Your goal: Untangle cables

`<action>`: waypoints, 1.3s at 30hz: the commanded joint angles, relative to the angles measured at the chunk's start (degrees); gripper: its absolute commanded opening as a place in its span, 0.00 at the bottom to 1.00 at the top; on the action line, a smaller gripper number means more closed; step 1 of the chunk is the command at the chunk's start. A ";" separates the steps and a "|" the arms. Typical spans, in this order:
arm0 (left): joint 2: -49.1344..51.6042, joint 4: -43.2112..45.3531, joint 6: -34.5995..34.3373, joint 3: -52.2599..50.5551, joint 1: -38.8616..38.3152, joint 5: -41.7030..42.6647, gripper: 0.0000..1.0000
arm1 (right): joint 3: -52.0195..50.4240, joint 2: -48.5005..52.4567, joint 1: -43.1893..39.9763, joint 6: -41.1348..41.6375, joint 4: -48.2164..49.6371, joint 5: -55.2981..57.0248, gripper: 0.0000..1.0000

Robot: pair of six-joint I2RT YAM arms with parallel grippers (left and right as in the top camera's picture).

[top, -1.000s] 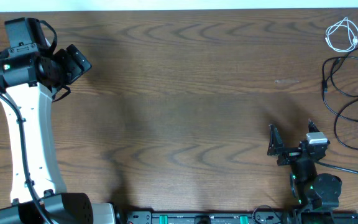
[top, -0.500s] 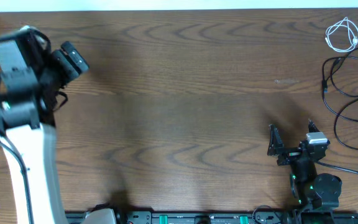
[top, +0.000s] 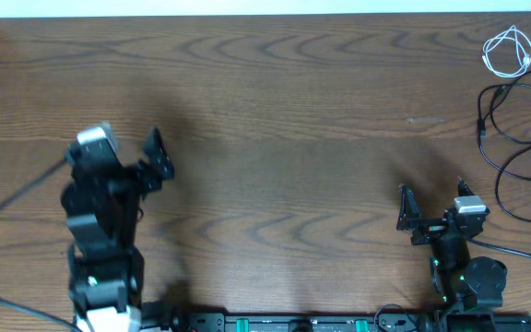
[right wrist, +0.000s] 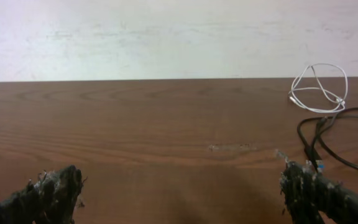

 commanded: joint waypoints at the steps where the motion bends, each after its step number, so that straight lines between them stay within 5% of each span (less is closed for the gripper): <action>1: -8.04 6.40 4.87 -9.53 -0.15 1.86 0.98 | -0.09 -0.46 0.44 -0.44 -0.28 0.42 0.99; 11: -26.91 14.16 9.92 -27.65 -0.15 1.77 0.98 | -0.09 -0.46 0.46 -0.44 -0.28 0.42 0.99; 27: -37.99 11.89 12.94 -33.86 -1.38 1.33 0.98 | -0.09 -0.46 0.44 -0.44 -0.28 0.44 0.99; 39: -39.76 2.08 12.92 -33.75 -1.64 0.00 0.98 | -0.09 -0.46 0.44 -0.44 -0.28 0.42 0.99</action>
